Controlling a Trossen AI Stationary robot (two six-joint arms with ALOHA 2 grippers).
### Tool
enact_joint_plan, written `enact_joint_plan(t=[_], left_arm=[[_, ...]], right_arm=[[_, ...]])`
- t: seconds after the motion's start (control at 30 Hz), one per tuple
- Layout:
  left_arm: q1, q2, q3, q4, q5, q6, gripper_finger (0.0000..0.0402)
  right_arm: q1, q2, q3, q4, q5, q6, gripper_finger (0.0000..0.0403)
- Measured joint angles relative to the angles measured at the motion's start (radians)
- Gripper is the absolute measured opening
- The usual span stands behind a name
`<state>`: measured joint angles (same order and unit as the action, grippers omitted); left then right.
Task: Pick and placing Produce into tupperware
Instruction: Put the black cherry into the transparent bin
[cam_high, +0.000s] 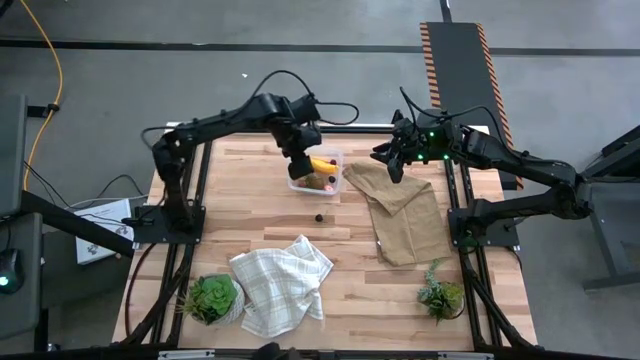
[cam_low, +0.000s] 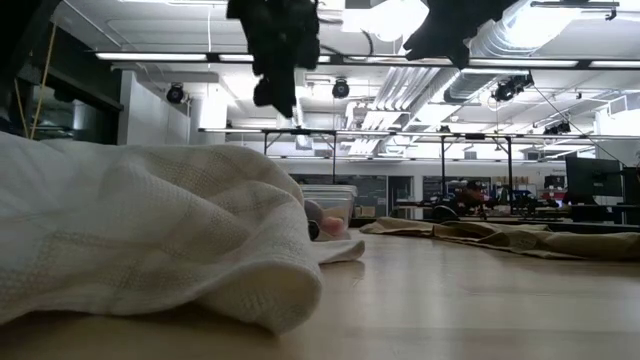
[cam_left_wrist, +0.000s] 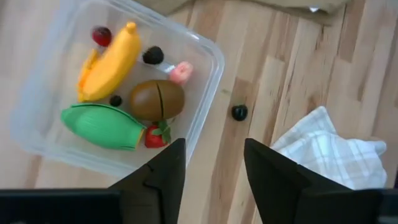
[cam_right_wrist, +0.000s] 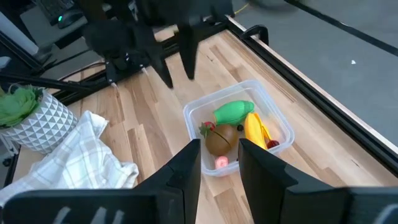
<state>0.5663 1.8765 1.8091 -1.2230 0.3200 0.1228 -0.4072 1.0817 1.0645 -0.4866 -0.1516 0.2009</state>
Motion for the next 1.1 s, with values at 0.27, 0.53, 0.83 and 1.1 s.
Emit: enact_joint_plan(t=[0.27,0.53,0.83,1.1], left_arm=[[-0.061,-0.15,-0.05,0.023,-0.082,-0.049,0.0129],[-0.089,-0.416,-0.313,0.317,-0.139,-0.22,0.0113],[-0.107,-0.695,-0.688,0.68,-0.211,-0.361,0.0112],[-0.249,-0.799,-0.958,0.912,-0.437,-0.442,0.0113]], right_arm=[[0.0,0.0,0.0,-0.002,0.009,0.008,0.0099],[0.0,0.0,0.0,0.012,0.043,0.01,0.0099],[0.0,0.0,0.0,0.044,0.051,0.032,0.0099],[0.0,0.0,0.0,0.043,0.092,0.091,0.0099]])
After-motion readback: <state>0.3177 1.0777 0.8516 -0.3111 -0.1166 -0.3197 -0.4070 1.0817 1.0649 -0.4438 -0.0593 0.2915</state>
